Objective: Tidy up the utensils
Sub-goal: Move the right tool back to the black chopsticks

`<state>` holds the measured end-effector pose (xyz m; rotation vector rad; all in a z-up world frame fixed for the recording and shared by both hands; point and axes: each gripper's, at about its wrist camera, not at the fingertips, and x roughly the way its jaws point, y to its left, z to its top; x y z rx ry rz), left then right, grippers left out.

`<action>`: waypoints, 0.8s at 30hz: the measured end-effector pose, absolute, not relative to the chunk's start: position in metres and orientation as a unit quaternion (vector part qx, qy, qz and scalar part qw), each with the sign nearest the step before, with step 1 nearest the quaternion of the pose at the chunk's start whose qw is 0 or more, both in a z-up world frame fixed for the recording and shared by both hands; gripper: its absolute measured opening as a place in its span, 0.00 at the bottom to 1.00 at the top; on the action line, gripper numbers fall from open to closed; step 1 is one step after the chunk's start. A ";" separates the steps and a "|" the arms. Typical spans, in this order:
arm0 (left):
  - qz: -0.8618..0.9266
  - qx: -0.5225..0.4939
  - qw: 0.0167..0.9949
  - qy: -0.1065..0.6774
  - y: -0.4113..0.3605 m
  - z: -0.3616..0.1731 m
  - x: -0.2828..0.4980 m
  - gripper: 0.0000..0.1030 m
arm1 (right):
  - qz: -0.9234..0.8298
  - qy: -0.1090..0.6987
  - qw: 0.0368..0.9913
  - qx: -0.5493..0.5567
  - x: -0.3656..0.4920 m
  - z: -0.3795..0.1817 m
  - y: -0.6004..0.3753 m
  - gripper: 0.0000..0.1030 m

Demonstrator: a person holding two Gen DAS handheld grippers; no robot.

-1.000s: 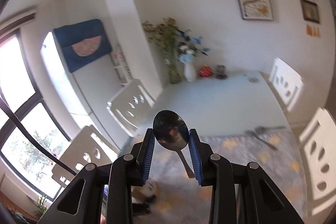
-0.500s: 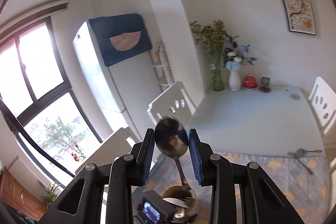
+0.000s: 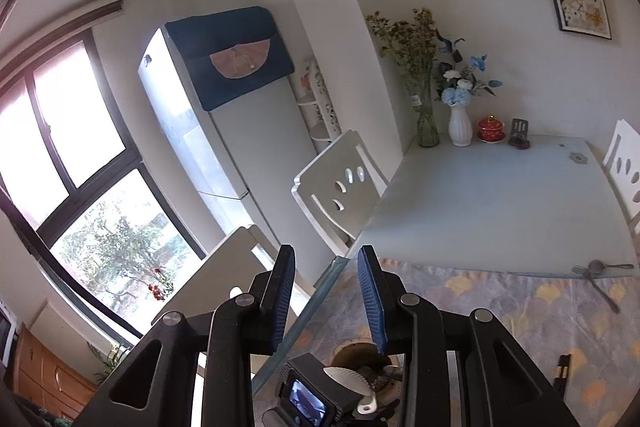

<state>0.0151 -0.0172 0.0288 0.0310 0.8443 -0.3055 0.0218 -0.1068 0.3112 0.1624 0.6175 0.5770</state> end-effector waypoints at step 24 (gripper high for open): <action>-0.148 0.015 0.901 0.408 -0.017 0.029 0.016 0.96 | 0.012 0.268 0.961 0.063 -0.050 0.327 -0.258 0.53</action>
